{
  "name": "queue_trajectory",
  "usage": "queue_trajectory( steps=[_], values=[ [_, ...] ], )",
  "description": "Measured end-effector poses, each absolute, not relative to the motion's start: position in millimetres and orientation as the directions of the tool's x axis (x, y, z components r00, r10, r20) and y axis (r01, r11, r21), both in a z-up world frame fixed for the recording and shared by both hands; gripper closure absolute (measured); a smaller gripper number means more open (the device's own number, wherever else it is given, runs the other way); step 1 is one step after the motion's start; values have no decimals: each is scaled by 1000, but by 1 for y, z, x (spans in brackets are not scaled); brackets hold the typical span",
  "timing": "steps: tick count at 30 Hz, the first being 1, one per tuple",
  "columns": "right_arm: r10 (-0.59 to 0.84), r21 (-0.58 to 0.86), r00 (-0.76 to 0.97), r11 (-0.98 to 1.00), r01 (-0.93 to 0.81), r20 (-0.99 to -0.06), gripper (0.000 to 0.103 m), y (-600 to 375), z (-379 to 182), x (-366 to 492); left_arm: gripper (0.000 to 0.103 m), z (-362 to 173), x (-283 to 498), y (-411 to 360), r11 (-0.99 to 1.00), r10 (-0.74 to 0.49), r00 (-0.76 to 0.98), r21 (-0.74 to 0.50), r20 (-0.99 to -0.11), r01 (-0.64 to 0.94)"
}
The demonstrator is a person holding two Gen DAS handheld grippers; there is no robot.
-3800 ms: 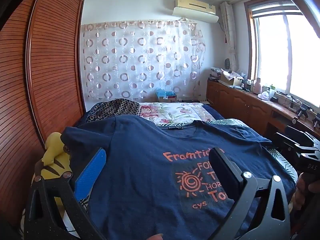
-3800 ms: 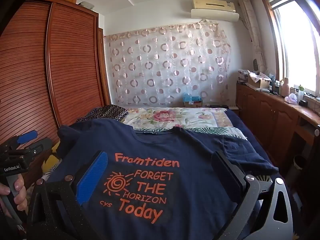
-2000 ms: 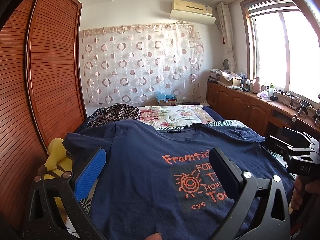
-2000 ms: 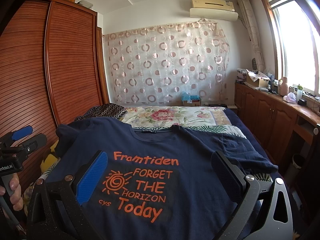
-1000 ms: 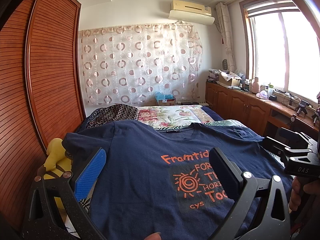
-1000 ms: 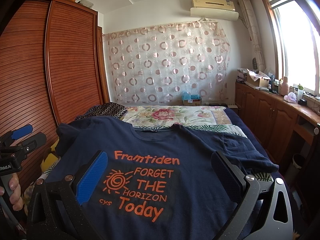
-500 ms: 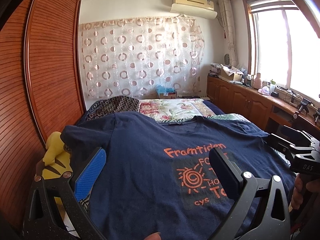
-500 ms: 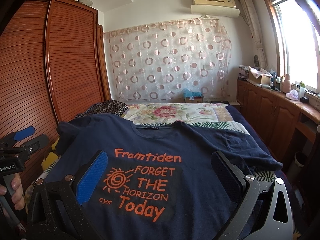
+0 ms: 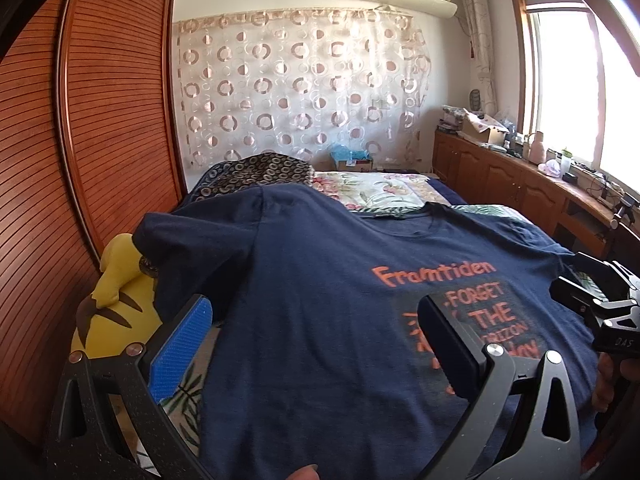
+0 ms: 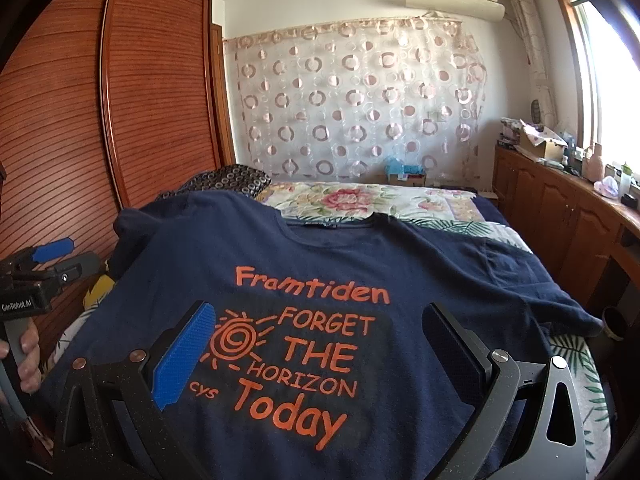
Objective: Fold small clothes
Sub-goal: 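Lower the left tool to the T-shirt sleeve and close on it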
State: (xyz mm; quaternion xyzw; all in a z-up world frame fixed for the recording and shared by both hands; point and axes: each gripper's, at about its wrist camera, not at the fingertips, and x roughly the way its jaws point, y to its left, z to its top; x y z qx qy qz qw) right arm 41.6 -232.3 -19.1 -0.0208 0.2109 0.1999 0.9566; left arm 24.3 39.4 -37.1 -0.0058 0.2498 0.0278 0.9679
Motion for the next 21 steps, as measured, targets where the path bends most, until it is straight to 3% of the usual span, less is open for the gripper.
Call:
queue_trajectory(
  steps=[10, 16, 17, 19, 21],
  values=[
    [396, 16, 779, 895, -445, -485, 0, -217, -26, 68, 0, -49, 47, 105, 991, 132, 834, 63, -535, -116],
    [423, 10, 747, 873, -487, -512, 0, -208, -16, 81, 0, -42, 69, 146, 994, 91, 821, 2, -563, -109],
    [426, 8, 747, 871, -491, -510, 0, -209, -16, 83, 2, -42, 73, 151, 994, 78, 820, -14, -567, -104],
    [435, 7, 747, 866, -500, -503, 0, -209, -11, 83, 21, -41, 84, 162, 995, 61, 818, -30, -572, -95],
    [441, 5, 749, 863, -505, -494, 0, -210, -10, 83, 31, -41, 99, 172, 995, 71, 796, -19, -601, -103]
  ],
)
